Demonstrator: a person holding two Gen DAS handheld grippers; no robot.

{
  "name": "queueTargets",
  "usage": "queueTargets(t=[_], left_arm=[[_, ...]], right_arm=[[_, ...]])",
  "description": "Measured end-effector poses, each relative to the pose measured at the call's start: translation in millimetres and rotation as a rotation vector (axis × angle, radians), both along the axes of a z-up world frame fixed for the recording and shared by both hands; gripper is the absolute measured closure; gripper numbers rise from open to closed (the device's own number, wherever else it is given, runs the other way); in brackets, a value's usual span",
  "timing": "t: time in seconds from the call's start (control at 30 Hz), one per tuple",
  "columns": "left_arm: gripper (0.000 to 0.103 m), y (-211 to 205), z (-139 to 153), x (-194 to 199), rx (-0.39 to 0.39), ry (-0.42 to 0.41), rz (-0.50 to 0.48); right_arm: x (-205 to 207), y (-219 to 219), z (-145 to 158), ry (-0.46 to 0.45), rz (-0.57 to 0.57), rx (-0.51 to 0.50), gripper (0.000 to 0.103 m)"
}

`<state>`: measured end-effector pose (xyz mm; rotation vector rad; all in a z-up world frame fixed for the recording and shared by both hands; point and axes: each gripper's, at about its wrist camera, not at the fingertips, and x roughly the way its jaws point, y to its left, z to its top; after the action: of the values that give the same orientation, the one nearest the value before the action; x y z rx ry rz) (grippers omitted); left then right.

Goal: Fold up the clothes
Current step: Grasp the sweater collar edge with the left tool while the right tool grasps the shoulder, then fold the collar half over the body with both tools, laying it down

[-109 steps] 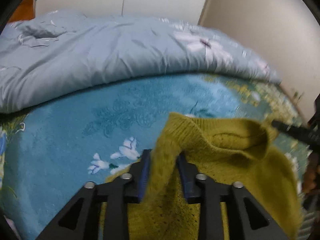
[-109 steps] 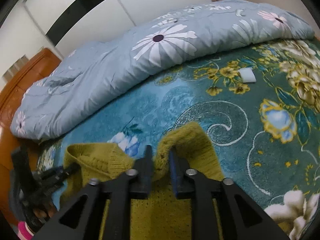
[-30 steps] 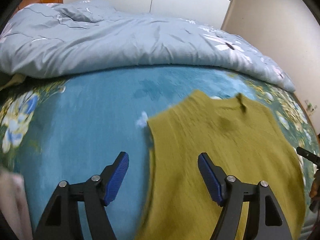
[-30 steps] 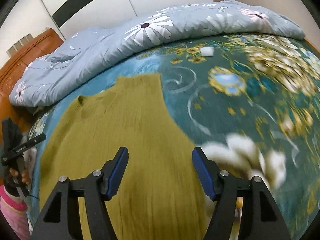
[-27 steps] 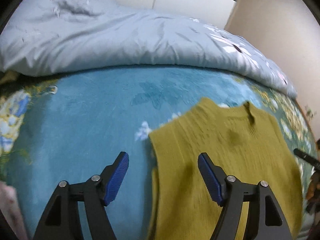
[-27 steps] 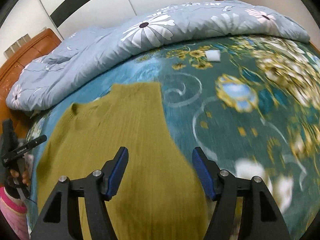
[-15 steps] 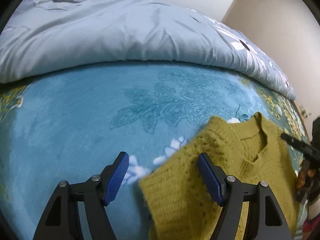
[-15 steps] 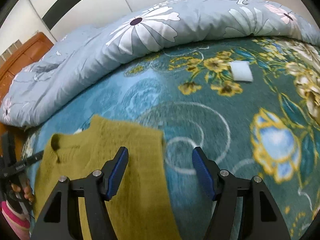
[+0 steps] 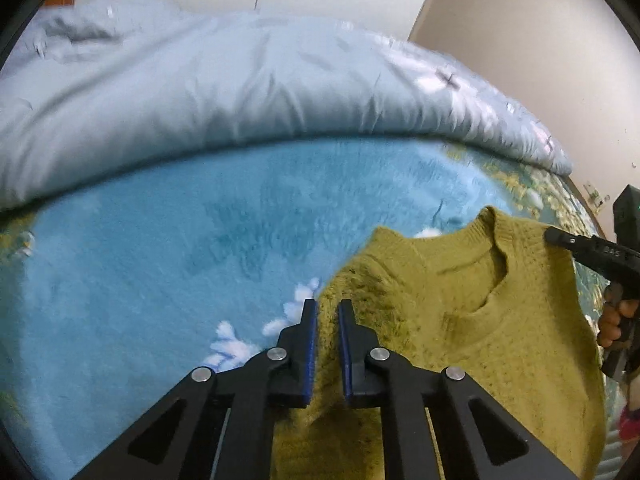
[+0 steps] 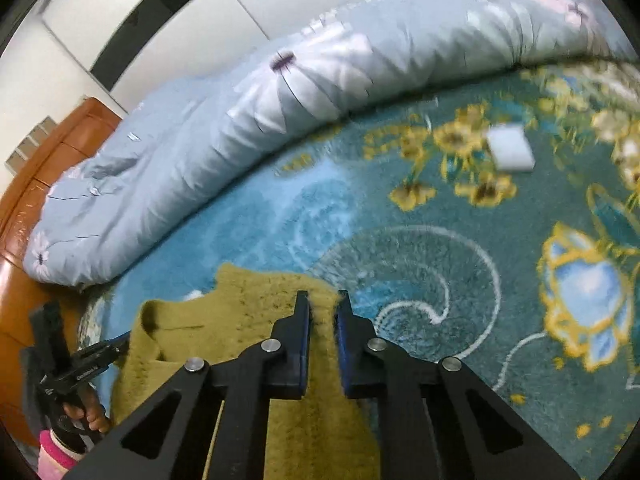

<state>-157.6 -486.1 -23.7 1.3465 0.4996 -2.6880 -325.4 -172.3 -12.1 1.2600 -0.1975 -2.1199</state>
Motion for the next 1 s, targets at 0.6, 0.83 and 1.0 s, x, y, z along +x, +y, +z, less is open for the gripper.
queueTargets(t=[0.6, 0.83, 1.0], left_arm=[[0.093, 82, 123, 185, -0.125, 0.401, -0.137], [0.093, 115, 117, 278, -0.130, 0.464, -0.143], [0.094, 130, 88, 325, -0.052, 0.437, -0.119]], right_arm=[[154, 92, 113, 0.278, 0.103, -0.129, 0.092], [238, 150, 107, 0.296, 0.107, -0.173, 0.092], [282, 186, 75, 0.237, 0.077, -0.193, 0.092]])
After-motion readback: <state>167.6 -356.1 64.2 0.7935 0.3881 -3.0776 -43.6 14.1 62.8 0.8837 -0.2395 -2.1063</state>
